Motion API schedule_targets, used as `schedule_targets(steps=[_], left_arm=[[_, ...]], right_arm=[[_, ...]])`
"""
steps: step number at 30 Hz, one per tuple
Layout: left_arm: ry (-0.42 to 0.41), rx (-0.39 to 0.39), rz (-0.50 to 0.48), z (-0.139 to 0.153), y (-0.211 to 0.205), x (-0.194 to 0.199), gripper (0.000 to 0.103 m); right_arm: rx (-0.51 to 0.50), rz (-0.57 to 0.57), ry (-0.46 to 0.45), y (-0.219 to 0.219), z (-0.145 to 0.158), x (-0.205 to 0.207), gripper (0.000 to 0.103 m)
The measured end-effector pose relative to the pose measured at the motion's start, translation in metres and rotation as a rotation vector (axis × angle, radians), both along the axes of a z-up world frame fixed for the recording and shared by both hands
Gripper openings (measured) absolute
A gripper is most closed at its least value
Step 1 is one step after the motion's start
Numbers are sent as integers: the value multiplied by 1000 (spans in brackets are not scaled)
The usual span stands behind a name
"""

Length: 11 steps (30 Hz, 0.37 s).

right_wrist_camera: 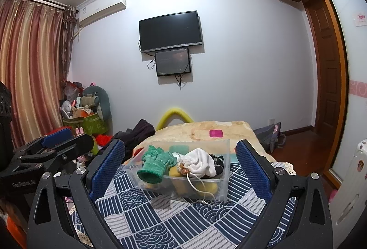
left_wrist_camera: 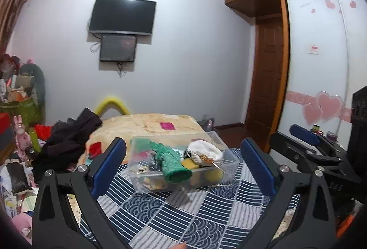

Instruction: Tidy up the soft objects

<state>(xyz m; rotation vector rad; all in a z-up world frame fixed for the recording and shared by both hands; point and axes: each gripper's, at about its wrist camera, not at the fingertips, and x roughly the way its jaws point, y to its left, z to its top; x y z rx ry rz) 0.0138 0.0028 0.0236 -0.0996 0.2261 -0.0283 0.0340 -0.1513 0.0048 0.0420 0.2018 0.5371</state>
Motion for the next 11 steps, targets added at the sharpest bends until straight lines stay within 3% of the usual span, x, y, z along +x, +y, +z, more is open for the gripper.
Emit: schedule_targets(steps=[11], left_arm=[[17,-4,5,-1,0,3,101]], right_arm=[[6,-2,10,-2,-1,1,98]])
